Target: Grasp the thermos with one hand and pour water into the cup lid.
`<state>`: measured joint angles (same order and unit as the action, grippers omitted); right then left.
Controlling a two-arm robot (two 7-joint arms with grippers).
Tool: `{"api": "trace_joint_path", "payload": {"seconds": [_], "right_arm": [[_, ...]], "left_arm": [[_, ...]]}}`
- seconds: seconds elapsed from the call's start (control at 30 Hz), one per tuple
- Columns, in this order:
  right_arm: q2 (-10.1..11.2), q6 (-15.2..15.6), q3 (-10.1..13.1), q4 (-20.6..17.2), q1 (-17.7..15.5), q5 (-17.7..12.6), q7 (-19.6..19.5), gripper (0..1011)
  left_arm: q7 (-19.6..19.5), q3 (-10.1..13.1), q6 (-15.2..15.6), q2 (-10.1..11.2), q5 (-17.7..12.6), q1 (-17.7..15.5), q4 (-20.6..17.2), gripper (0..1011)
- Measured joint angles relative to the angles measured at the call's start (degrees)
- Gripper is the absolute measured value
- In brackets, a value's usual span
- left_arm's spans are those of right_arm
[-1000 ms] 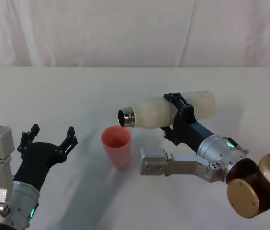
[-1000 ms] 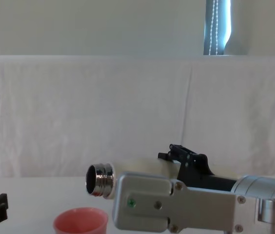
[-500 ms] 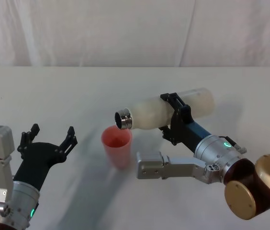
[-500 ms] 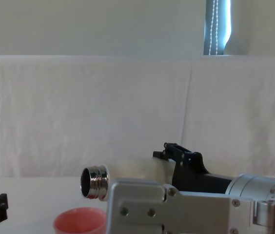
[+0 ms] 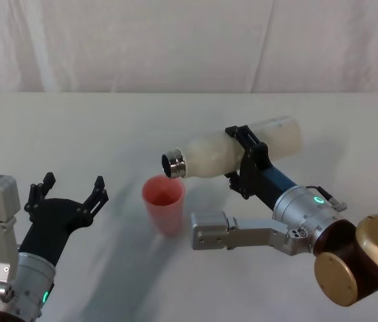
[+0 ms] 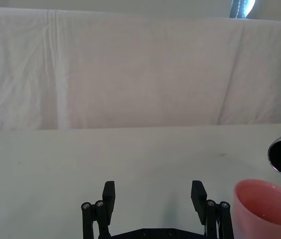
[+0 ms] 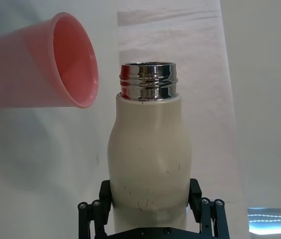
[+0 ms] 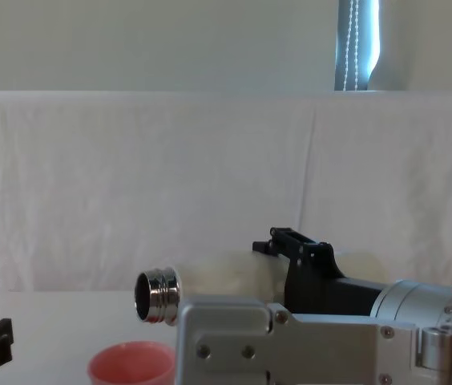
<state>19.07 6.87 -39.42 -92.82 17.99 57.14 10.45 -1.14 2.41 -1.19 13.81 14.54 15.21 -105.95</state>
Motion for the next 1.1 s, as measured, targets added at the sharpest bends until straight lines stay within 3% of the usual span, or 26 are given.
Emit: {"api": "trace_joint_path", "payload": {"seconds": [1.1], "right_arm": [[0.91, 0.14, -1.06, -0.80, 0.56, 2.40, 0.68, 948]], "left_arm": [[0.00, 0.00, 0.00, 0.00, 0.00, 0.00, 0.00, 1001]]}}
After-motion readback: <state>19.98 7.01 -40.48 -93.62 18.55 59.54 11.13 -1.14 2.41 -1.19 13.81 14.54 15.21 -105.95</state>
